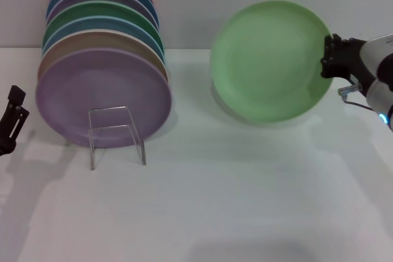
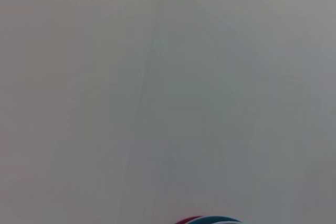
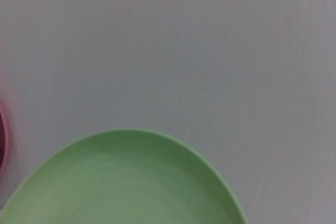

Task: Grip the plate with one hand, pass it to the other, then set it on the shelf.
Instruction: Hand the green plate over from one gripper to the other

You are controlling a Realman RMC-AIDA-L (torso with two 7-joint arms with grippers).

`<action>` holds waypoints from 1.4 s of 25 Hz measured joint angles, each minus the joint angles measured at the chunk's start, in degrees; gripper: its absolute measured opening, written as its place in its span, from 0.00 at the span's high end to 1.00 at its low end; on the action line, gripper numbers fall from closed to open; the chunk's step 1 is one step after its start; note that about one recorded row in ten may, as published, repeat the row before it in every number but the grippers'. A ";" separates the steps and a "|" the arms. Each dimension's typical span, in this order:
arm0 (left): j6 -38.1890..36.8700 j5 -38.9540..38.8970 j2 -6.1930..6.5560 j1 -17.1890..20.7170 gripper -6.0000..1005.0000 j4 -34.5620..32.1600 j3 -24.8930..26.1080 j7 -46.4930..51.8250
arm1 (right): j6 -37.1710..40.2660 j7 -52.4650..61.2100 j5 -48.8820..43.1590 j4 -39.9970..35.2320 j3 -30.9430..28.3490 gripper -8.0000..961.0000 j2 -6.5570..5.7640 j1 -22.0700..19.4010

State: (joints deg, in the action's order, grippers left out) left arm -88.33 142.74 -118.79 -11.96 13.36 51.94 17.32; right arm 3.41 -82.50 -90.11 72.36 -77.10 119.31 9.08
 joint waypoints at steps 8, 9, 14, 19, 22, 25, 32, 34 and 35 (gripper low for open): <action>-0.03 -0.01 0.05 0.02 0.16 0.00 -0.09 0.00 | 4.52 -3.15 -2.05 2.08 3.72 0.97 -0.21 0.17; -0.05 -0.01 0.05 0.04 0.16 0.00 -0.09 0.00 | 4.63 -3.30 -3.21 2.11 3.97 0.97 -0.20 0.10; -0.09 -0.01 0.14 0.10 0.16 0.00 -0.09 0.00 | 9.92 -3.44 -9.26 1.57 6.81 0.97 -0.20 -0.14; -0.10 -0.01 0.14 0.01 0.16 0.00 -0.09 0.00 | 21.95 -3.36 -20.76 -1.77 14.70 0.97 -0.21 0.24; -0.09 -0.02 0.14 0.02 0.16 0.00 -0.09 0.00 | 29.04 -1.67 -24.61 -4.55 18.95 0.97 -0.28 0.86; -0.09 -0.01 0.10 0.00 0.16 0.00 -0.16 0.00 | 38.62 5.45 -30.08 -8.51 23.45 0.97 -0.28 1.39; -0.07 -0.01 0.05 -0.16 0.16 0.00 -0.84 0.00 | 49.02 16.35 -34.09 -13.88 26.97 0.97 -0.25 2.17; -0.04 0.01 0.05 -0.20 0.16 0.00 -0.92 0.00 | 50.73 21.19 -34.14 -16.72 27.12 0.97 -0.25 3.41; -0.03 0.04 0.05 -0.22 0.16 0.00 -1.01 0.00 | 51.65 23.72 -34.15 -18.08 27.17 0.97 -0.25 4.01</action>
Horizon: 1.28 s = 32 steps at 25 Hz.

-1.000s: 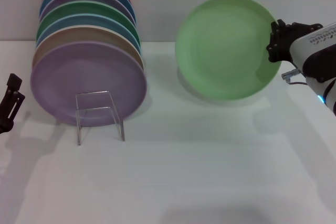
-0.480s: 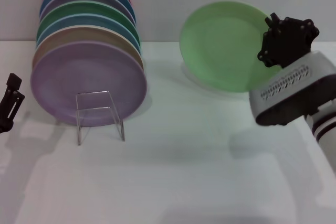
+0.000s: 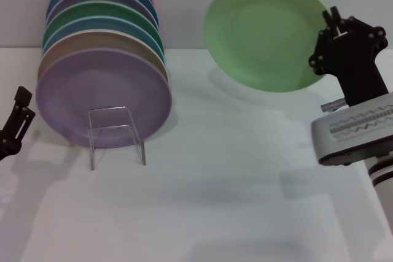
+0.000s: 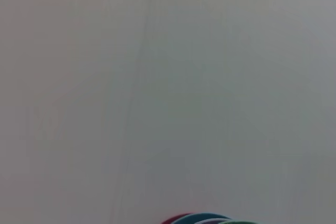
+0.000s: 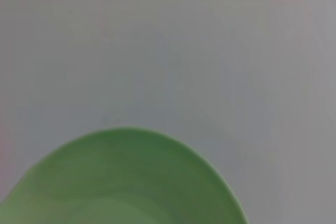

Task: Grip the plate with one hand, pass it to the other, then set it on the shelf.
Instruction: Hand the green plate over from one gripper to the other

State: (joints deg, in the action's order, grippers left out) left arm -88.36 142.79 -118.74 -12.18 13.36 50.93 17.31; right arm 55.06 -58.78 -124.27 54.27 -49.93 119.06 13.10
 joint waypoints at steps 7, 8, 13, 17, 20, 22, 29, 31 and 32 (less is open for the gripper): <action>-1.16 0.03 -0.12 0.42 0.16 0.09 -1.87 1.09 | 6.17 20.59 -0.49 -10.72 0.93 0.97 -0.01 3.73; -1.48 0.04 -0.13 0.48 0.16 0.09 -2.21 1.27 | 6.69 23.37 -1.01 -12.45 0.96 0.97 0.00 4.08; -4.36 -0.06 -0.23 1.57 0.16 1.37 -6.65 2.19 | 12.23 42.23 -6.28 -22.39 1.00 0.97 0.12 5.32; -4.56 -0.15 -0.27 2.82 0.16 3.94 -10.64 2.21 | 15.56 51.48 -8.88 -30.00 1.11 0.97 0.26 6.91; -4.63 -0.26 -0.26 3.34 0.16 5.40 -13.39 2.15 | 16.74 55.16 -9.53 -33.99 1.72 0.97 0.29 8.16; -4.67 -0.29 -0.26 3.49 0.16 5.89 -14.59 2.16 | 17.64 55.90 -9.65 -34.99 2.89 0.97 0.35 8.42; -4.35 -0.10 -0.23 2.97 0.16 6.42 -17.84 2.18 | 19.63 56.00 -9.69 -35.13 9.89 0.97 0.45 8.02; -4.16 -0.03 -0.19 2.74 0.16 6.52 -18.27 2.12 | 20.06 55.80 -9.69 -34.88 11.62 0.97 0.55 7.55; -4.05 0.00 -0.18 2.58 0.16 6.51 -18.63 2.05 | 20.20 55.79 -9.69 -34.78 12.11 0.97 0.59 7.31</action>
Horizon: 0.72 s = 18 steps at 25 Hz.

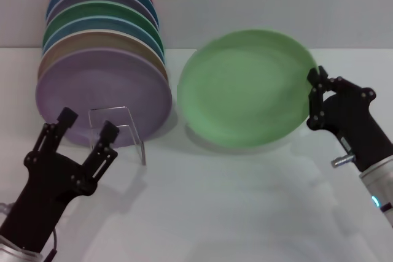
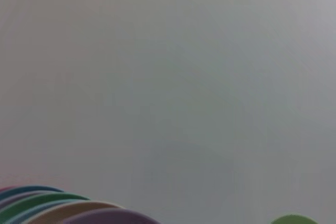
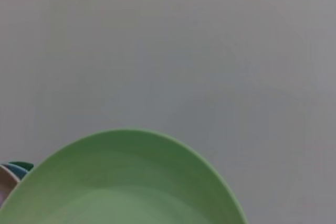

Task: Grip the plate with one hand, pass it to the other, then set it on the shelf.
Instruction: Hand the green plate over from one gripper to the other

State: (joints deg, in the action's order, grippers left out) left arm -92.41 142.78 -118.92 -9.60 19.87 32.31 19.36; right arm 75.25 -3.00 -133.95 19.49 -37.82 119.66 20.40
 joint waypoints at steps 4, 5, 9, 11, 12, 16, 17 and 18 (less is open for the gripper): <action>0.65 0.06 0.01 -0.62 0.16 -0.28 -1.04 -0.31 | 1.41 -0.06 0.00 0.85 1.96 0.97 0.12 -1.47; 0.85 0.04 0.01 -0.72 0.16 -0.34 -1.06 -0.34 | 1.72 -0.06 0.00 1.07 2.42 0.97 0.15 -1.79; 2.42 0.05 0.01 -1.32 0.16 -0.53 -1.28 -0.42 | 2.52 -0.19 -0.01 1.63 3.45 0.97 0.15 -2.66; 3.33 0.05 0.01 -1.69 0.16 -0.54 -1.34 -0.49 | 2.73 -1.18 0.08 2.35 4.21 0.97 0.18 -3.10; 3.80 0.04 0.01 -1.85 0.16 -0.53 -1.35 -0.52 | 2.74 -2.31 0.23 3.19 4.48 0.97 0.19 -3.48; 6.37 0.04 -0.04 -2.15 0.16 0.03 -1.41 -2.00 | 2.09 -8.70 0.45 7.82 5.19 0.97 0.22 -5.67; 6.97 0.03 -0.06 -2.21 0.16 0.18 -1.41 -2.62 | 1.96 -10.17 0.49 8.82 5.42 0.97 0.22 -6.08; 8.05 0.03 -0.10 -2.32 0.16 0.63 -1.44 -3.53 | 1.84 -11.70 0.52 9.90 5.72 0.97 0.23 -6.49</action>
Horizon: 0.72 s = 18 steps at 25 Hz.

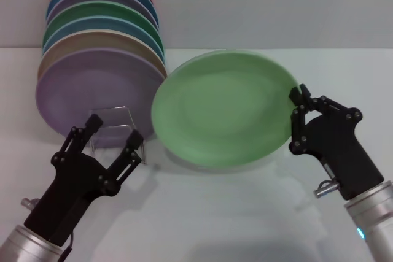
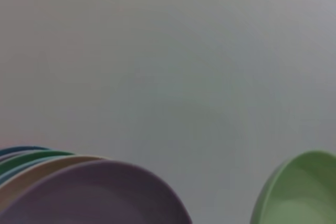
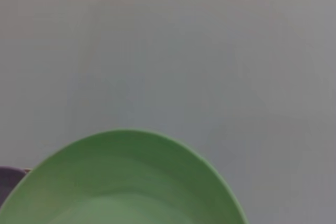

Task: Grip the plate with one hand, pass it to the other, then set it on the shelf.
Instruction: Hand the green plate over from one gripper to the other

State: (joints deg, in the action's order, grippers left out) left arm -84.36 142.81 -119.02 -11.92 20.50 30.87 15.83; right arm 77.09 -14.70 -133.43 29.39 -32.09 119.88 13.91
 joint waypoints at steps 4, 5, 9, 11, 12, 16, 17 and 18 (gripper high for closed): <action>1.84 0.01 -0.05 -0.14 0.16 0.85 -0.32 -0.71 | -0.34 -4.11 0.72 2.74 1.56 0.97 0.00 -0.78; 2.16 0.01 -0.05 -0.17 0.16 0.99 -0.44 -0.77 | -0.80 -6.31 0.93 4.20 2.19 0.97 0.00 -1.11; 3.19 0.01 -0.07 -0.24 0.16 1.13 -0.59 -0.80 | -1.63 -11.49 2.40 6.94 3.77 0.97 0.00 -1.90; 3.61 -0.01 -0.07 -0.24 0.16 1.36 -0.58 -0.81 | -1.73 -16.34 5.56 8.59 6.31 0.97 0.00 -1.93; 3.78 -0.07 -0.05 -0.24 0.16 1.47 -0.59 -0.81 | -1.74 -17.75 6.59 8.98 7.14 0.97 0.00 -1.87; 4.28 -0.26 0.06 -0.33 0.16 1.71 -0.34 -0.81 | -1.50 -25.59 11.89 11.46 11.39 0.97 0.00 -1.53; 4.28 -0.26 0.06 -0.33 0.16 1.71 -0.34 -0.81 | -1.37 -27.03 12.53 12.07 12.16 0.97 0.00 -1.54; 4.67 -0.39 0.10 -0.33 0.16 1.70 -0.20 -0.81 | -1.29 -28.30 12.92 12.64 12.80 0.97 0.00 -1.59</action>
State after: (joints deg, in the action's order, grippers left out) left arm -79.69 142.42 -118.91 -12.26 22.20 30.67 15.02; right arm 75.81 -43.00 -120.51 42.03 -19.29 119.88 12.32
